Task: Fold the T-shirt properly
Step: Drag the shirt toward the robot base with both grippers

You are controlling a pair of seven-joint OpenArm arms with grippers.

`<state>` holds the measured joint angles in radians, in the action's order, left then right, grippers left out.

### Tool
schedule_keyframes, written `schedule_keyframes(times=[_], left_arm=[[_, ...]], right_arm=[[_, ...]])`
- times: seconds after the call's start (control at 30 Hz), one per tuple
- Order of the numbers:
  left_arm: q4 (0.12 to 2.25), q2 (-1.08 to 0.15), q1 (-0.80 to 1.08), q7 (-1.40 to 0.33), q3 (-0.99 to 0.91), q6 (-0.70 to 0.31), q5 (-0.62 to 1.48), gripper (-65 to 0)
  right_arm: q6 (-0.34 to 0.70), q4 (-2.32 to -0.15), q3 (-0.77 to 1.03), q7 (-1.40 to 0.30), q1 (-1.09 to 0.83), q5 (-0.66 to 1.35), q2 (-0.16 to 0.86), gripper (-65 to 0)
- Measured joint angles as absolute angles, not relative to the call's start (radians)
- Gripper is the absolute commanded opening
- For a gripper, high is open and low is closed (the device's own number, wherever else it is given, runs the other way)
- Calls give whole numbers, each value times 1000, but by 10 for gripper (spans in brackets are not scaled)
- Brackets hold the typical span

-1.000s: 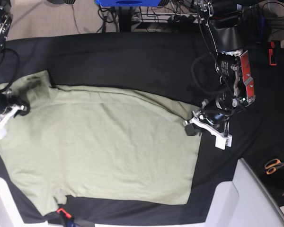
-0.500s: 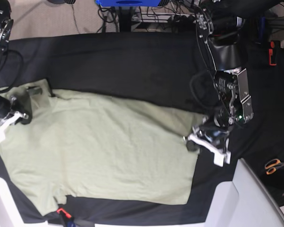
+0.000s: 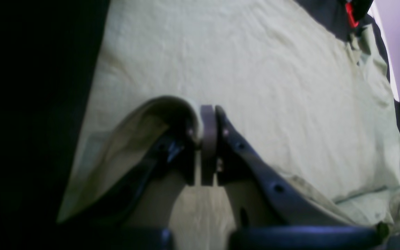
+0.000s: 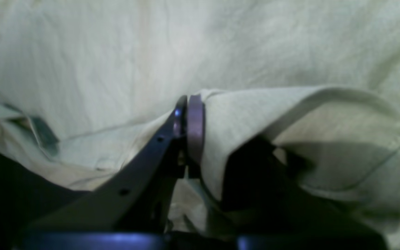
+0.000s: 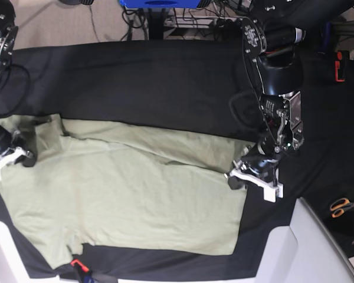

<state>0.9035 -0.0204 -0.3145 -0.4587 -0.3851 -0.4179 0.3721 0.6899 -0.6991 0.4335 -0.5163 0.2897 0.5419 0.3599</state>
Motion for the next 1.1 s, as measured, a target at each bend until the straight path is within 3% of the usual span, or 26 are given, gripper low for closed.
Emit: schedule_keyframes(times=[0.4,0.5,0.63,0.7,0.8,0.97,1.03,1.1], left_arm=[[896,-18,-345,-390,-385,-418,373,-650],[896,-18,-349,-357,-385,-418,374,-650],[866,-19,-349,-349,-385,-418,373,-650],[865,-18,-344,-348,-385,-418,373,-650],[865,-19,-347,-293,-384,-418,374,-650],[875,-26,-348,-281,-385,-418,374,-232],[902,-42,-342,-290,-384,-418,382,-120],[956,-67,-330,-294,-385,-417,444,-71]], right_arm=[[689,-699,511,-501,290,538,333,-648],[603,-699,511,-441,289,538,327,-642],[574,-699,511,-424,286,538,314,-639],[566,-699,511,-422,285,539,313,-603],[493,-699,511,-419,287,542,313,-470],[487,-700,546,-358,282,544,315,-182],[486,-736,625,-343,266,544,307,-135],[481,-815,707,-342,230,546,300,-132]])
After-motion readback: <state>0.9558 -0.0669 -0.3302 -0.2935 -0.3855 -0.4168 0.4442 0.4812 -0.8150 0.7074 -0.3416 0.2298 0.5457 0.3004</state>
